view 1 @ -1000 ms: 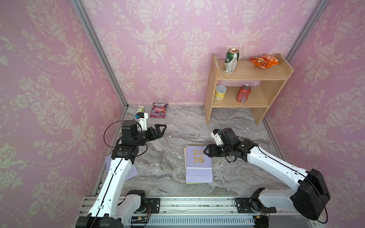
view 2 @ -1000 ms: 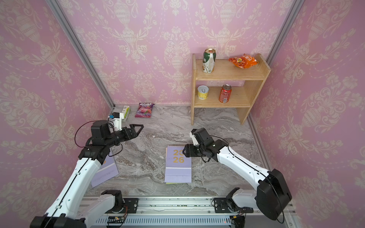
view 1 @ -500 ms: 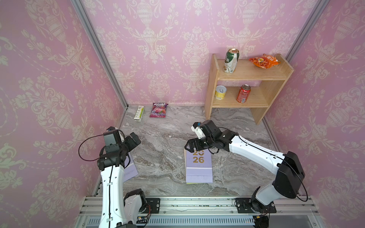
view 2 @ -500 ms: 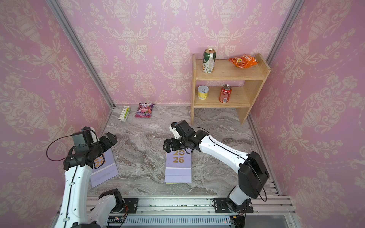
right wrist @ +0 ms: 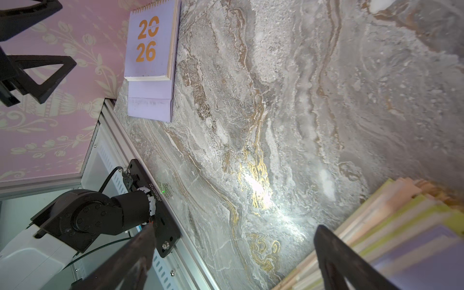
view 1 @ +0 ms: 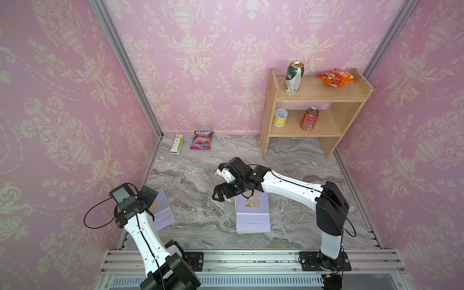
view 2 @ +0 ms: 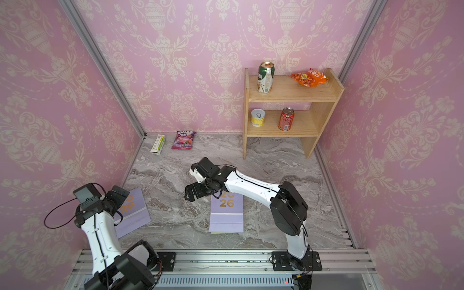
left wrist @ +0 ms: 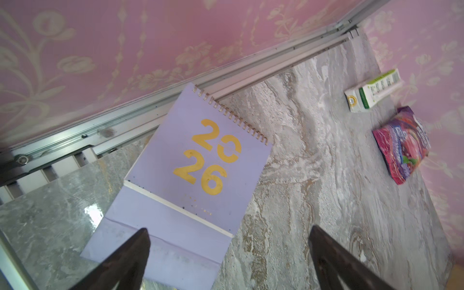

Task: Stack the calendars
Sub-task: Move the calendar to the center of the board.

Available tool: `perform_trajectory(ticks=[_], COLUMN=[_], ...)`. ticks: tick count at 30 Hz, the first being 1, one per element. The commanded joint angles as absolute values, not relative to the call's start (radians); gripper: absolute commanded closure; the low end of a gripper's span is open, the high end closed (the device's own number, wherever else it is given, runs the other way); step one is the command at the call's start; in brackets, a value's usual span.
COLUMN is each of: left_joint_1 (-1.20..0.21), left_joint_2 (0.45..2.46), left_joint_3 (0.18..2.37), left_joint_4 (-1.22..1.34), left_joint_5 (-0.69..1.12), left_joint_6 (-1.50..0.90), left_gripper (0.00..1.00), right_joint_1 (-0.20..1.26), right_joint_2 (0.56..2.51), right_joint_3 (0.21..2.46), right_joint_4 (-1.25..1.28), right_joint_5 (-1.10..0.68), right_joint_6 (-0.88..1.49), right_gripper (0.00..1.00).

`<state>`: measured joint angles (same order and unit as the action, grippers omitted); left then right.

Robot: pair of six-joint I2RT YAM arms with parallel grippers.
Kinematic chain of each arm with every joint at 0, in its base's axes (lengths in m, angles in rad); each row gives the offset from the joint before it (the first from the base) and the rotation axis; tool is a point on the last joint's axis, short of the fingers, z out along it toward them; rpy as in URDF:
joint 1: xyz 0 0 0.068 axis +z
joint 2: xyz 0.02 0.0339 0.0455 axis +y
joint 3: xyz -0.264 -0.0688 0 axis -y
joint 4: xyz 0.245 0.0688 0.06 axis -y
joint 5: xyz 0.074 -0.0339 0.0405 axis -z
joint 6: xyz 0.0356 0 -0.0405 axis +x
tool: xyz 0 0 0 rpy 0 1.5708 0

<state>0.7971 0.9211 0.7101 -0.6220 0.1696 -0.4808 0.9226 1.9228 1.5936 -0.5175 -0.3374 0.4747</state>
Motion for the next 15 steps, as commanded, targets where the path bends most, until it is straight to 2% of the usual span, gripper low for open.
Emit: perform_trajectory(ticks=[1, 8, 15], left_joint_1=[0.823, 0.862, 0.875], left_joint_2=[0.959, 1.069, 1.182], left_joint_3=[0.654, 0.658, 0.718], left_joint_4=[-0.543, -0.497, -0.501], left_joint_5=[0.093, 0.110, 0.057], left_joint_6=[-0.528, -0.507, -0.441], left_gripper=[0.01, 0.01, 0.01], right_joint_1=[0.937, 0.945, 0.945], right_joint_2=[1.961, 2.021, 2.009], right_joint_3=[1.673, 1.752, 1.705], right_joint_4=[-0.554, -0.570, -0.505], right_joint_5=[-0.373, -0.399, -0.412], right_joint_6=[0.502, 0.505, 0.526], right_gripper=[0.00, 0.00, 0.00])
